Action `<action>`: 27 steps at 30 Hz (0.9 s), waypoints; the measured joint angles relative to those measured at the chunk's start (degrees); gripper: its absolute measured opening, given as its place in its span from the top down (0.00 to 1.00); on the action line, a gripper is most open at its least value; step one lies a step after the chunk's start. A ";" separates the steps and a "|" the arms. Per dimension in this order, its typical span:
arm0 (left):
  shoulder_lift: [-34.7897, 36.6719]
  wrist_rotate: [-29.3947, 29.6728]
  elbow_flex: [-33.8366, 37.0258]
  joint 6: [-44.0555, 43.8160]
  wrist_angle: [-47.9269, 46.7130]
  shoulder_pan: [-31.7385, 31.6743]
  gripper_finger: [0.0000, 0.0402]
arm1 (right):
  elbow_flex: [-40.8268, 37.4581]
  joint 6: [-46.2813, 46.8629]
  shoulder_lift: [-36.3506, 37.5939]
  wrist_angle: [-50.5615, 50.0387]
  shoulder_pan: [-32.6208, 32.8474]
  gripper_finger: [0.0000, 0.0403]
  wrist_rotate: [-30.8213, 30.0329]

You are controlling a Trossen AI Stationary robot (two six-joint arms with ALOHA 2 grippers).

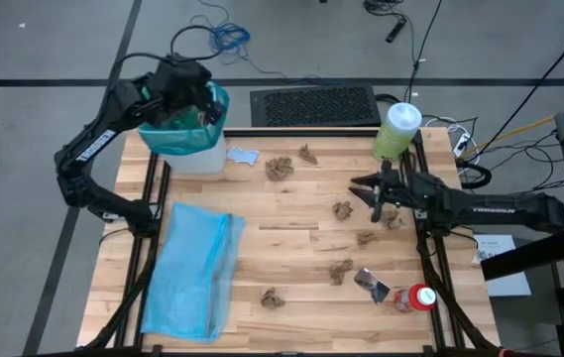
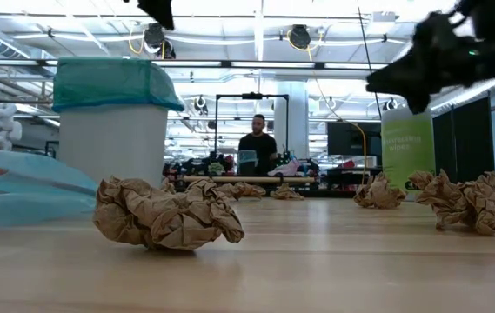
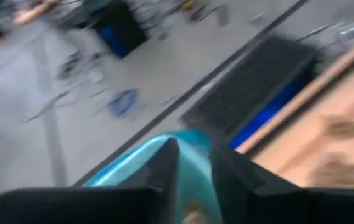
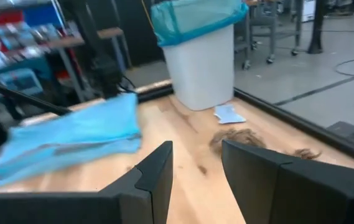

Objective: Place trash/remove bag and relplace
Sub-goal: Put the white paper into the blue trash bag inside the white trash bin

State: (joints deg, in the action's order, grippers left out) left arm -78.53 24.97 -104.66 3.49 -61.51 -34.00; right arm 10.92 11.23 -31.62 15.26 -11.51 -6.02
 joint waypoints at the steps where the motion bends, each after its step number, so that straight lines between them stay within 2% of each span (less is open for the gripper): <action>1: 0.59 -4.03 0.00 -0.07 1.07 0.00 0.90 | 1.89 -1.19 -2.57 -0.02 -0.61 0.68 -0.02; 3: 1.46 -12.76 0.00 0.69 1.70 0.00 0.97 | 5.79 -3.81 -7.43 -0.12 -1.69 0.68 -0.01; 6: 1.35 -23.32 -0.02 3.11 1.73 2.05 0.99 | 11.61 -7.30 -13.61 -0.43 -3.24 0.68 0.05; 9: -1.70 -27.15 0.46 4.66 1.42 7.27 1.00 | 16.36 -8.92 -17.70 -0.85 -4.49 0.68 0.04; 12: -5.16 -23.60 1.92 7.27 1.51 11.86 1.00 | 19.66 -10.10 -19.81 -3.11 -5.71 0.68 0.10; 18: -12.12 -6.52 7.88 7.76 0.87 17.52 1.00 | 21.29 -9.94 -20.35 -6.60 -8.43 0.68 0.12; 20: -13.56 -5.48 11.16 7.38 1.59 17.68 1.00 | 21.29 -9.27 -20.36 -8.17 -9.40 0.68 0.12; 22: -14.39 -7.00 15.87 7.02 4.37 17.56 1.00 | 21.29 -9.04 -20.48 -9.46 -10.09 0.68 0.12; 25: -14.25 -9.10 24.25 6.34 13.02 16.08 1.00 | 21.29 -9.02 -20.91 -10.25 -10.65 0.68 0.11; 27: -14.17 -6.39 28.85 6.28 17.17 14.65 1.00 | 21.29 -9.38 -21.43 -10.05 -10.71 0.68 0.11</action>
State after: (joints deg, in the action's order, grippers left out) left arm -92.71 18.58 -75.81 9.77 -44.35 -19.35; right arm 32.21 1.85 -53.05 5.22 -22.22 -5.91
